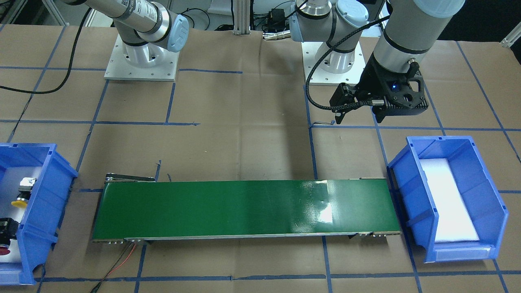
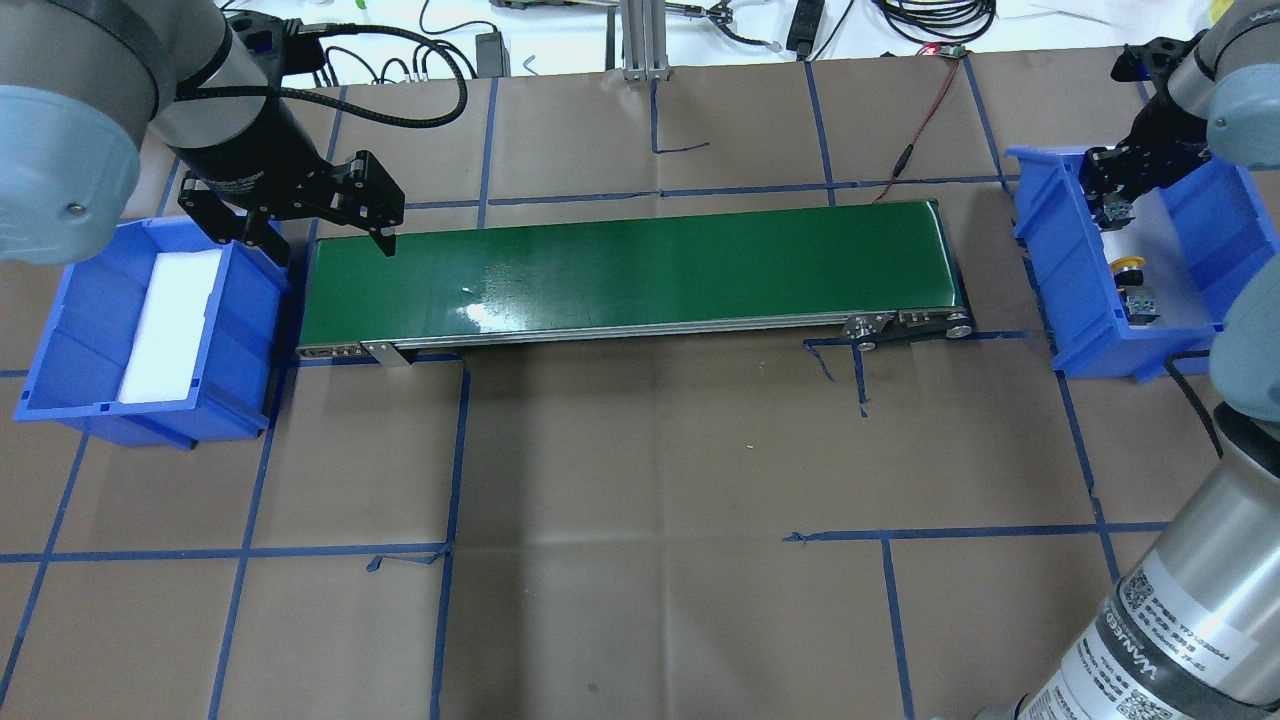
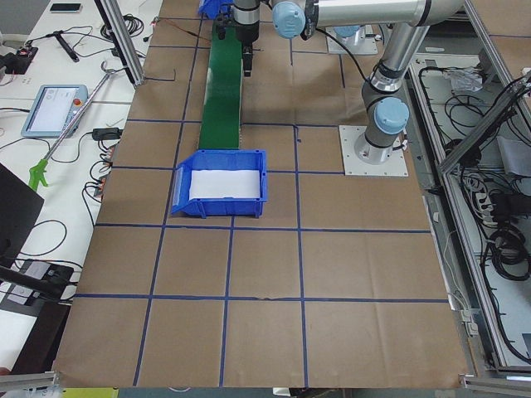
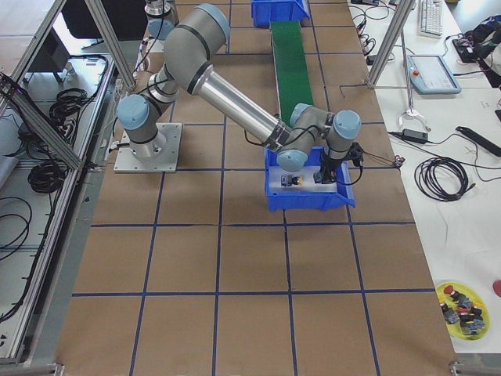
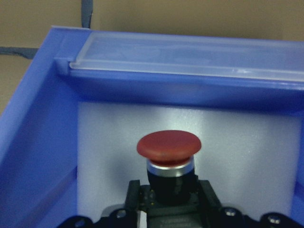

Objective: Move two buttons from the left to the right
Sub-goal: 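Carry the red button into the blue bin beside the yellow one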

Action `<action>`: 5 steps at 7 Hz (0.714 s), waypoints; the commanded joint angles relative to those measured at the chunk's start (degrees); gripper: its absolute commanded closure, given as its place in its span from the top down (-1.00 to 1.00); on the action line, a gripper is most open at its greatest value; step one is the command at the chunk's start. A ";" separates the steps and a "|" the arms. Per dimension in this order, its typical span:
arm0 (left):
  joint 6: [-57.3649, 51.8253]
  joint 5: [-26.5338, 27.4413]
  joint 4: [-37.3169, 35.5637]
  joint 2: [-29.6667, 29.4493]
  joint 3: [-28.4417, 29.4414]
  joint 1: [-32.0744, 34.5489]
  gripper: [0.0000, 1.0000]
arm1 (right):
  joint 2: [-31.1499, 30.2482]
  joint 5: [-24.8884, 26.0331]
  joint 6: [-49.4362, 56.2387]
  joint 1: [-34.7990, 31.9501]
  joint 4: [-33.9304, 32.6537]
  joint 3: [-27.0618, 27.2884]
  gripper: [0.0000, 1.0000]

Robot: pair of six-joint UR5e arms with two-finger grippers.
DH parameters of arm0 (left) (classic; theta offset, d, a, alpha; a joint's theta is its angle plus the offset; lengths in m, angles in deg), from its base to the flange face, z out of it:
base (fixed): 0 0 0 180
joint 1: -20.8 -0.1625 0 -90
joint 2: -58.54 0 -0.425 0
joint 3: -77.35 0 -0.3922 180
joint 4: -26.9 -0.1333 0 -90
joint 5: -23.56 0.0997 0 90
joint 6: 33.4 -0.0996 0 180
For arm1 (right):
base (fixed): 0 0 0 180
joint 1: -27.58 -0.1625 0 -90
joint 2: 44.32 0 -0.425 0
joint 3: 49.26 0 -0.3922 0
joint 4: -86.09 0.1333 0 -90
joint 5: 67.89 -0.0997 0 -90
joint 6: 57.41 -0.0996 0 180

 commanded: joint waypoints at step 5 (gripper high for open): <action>0.00 0.00 0.00 0.06 0.00 0.00 1.00 | -0.85 -0.75 -0.72 -0.01 0.11 -0.60 0.98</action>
